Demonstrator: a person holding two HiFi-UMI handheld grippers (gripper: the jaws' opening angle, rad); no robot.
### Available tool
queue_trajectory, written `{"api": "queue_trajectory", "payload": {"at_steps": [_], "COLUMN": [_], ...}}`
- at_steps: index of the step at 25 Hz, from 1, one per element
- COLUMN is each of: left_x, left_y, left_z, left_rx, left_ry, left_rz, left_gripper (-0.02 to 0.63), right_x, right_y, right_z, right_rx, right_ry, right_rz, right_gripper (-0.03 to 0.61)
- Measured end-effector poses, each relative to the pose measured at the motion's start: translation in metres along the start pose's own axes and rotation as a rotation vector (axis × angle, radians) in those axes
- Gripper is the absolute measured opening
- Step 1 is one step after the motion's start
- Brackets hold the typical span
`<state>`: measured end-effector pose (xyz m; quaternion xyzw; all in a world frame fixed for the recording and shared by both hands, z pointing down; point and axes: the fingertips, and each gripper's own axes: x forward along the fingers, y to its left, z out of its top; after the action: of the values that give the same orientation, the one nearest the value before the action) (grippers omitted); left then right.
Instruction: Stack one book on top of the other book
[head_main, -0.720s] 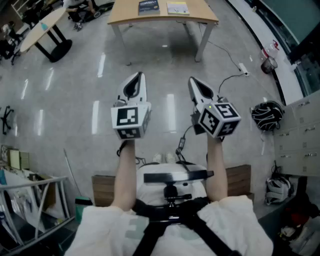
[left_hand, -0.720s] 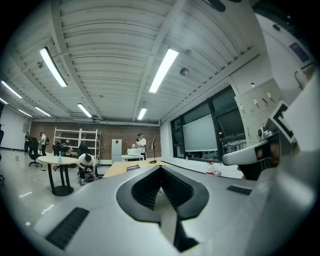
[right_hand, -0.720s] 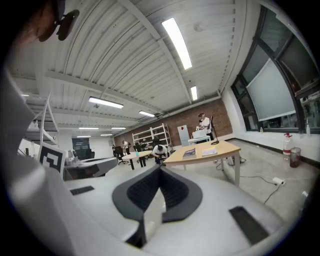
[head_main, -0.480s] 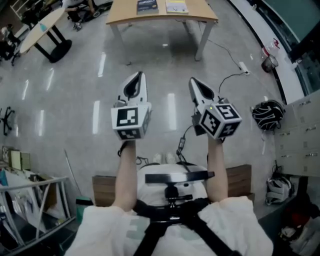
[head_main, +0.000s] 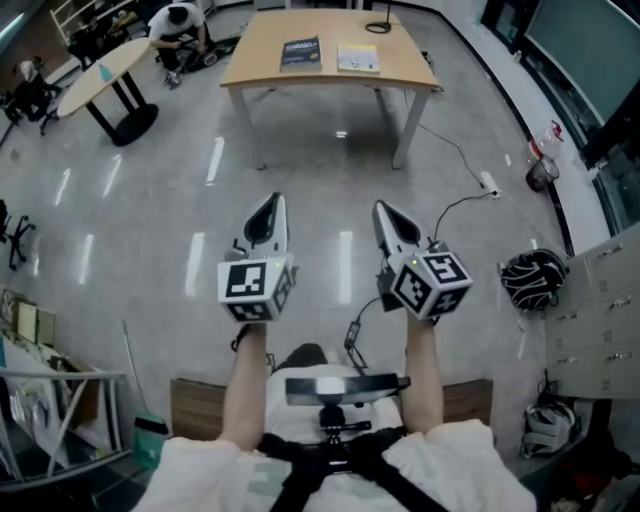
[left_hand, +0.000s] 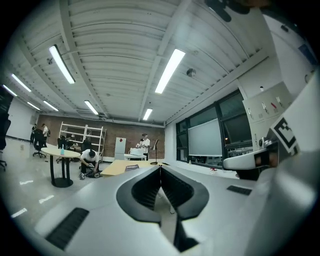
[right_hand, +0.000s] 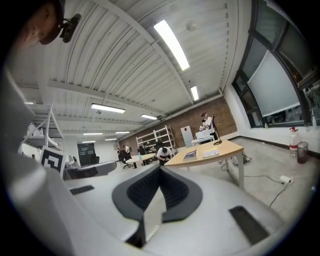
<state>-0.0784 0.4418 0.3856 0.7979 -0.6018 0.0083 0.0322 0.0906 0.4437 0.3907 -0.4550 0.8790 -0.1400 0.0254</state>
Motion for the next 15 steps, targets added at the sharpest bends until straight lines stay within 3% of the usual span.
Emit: {"api": "queue_trajectory", "payload": {"at_steps": [8,15], "left_x": [0.047,0.184], "left_y": [0.005,0.035], "left_z": [-0.024,-0.032], "left_rx": [-0.035,-0.039], "left_ry": [0.011,0.001], "left_rz": [0.016,-0.036], "left_gripper": [0.012,0.012], "right_x": [0.017,0.117], "right_y": [-0.057,-0.133], "right_z": [-0.005,0.008], "right_rx": [0.080,0.079], "right_ry": [0.036,0.027], "right_rz": [-0.023,-0.052], "right_gripper": [-0.004,-0.003]}}
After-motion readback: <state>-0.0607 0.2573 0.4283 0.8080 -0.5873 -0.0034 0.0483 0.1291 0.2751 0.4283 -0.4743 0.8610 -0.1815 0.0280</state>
